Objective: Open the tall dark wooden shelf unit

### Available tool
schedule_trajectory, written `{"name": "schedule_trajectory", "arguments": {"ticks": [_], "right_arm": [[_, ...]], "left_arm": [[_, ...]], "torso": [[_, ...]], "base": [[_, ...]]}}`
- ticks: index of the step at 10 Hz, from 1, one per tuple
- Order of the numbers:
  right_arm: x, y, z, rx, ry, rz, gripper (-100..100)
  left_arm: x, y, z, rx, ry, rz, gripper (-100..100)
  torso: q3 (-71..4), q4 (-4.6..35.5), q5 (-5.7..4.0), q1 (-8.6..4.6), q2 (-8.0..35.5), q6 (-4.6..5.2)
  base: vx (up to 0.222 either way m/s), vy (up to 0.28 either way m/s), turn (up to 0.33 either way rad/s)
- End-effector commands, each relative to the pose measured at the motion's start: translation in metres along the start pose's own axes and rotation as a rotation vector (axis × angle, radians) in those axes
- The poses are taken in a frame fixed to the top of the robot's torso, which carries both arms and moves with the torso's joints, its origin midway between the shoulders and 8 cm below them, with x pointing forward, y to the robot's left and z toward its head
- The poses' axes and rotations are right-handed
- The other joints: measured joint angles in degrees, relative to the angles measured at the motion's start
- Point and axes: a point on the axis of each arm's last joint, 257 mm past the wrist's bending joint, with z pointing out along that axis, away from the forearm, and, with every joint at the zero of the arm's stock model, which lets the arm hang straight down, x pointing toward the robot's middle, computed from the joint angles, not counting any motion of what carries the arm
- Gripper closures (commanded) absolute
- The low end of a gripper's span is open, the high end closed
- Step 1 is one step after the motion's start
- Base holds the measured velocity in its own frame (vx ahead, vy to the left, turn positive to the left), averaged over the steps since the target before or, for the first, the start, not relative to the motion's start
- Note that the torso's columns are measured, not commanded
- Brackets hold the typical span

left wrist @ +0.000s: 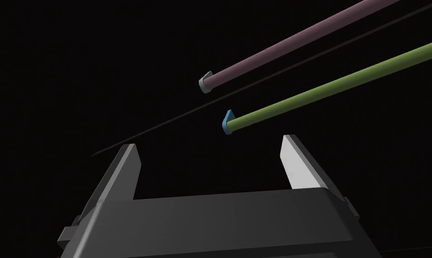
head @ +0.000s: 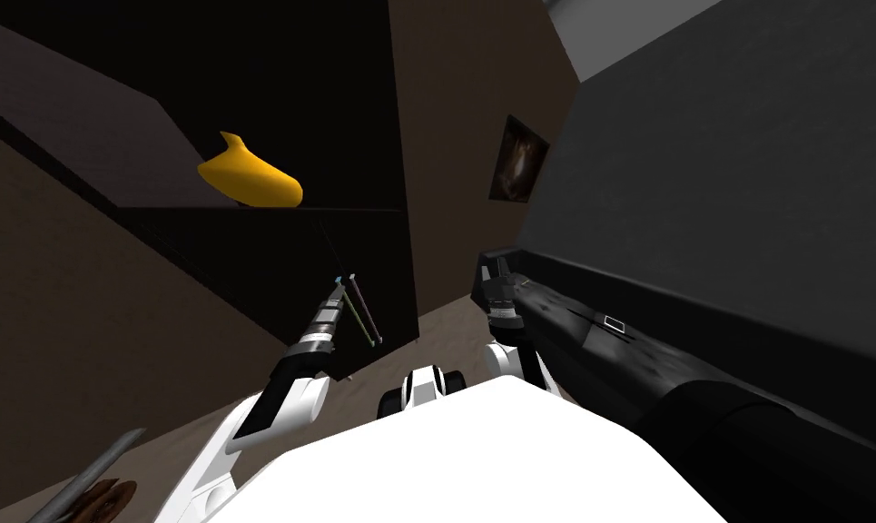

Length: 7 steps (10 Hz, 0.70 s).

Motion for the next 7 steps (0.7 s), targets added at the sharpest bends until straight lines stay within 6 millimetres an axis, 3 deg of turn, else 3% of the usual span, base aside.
{"name": "schedule_trajectory", "arguments": {"ticks": [1, 4, 7], "right_arm": [[0.000, 0.000, 0.000, 0.000, 0.000, 0.000, 0], [0.000, 0.000, 0.000, 0.000, 0.000, 0.000, 0], [0.000, 0.000, 0.000, 0.000, 0.000, 0.000, 0]], "left_arm": [[-0.001, 0.016, 0.002, -0.049, 0.016, 0.038, -100], [-0.002, 0.035, 0.004, -0.109, 0.031, 0.078, -100], [-0.003, 0.028, 0.003, -0.098, 0.027, 0.074, -100]], "torso": [[0.0, 0.0, -0.01, -0.01, 0.0, 0.00], [0.0, 0.0, -0.03, -0.06, 0.0, 0.00], [0.0, 0.0, 0.02, 0.07, 0.0, 0.00]], "base": [[0.101, -0.037, -0.004], [0.110, -0.051, -0.005], [0.075, -0.002, -0.012]]}}
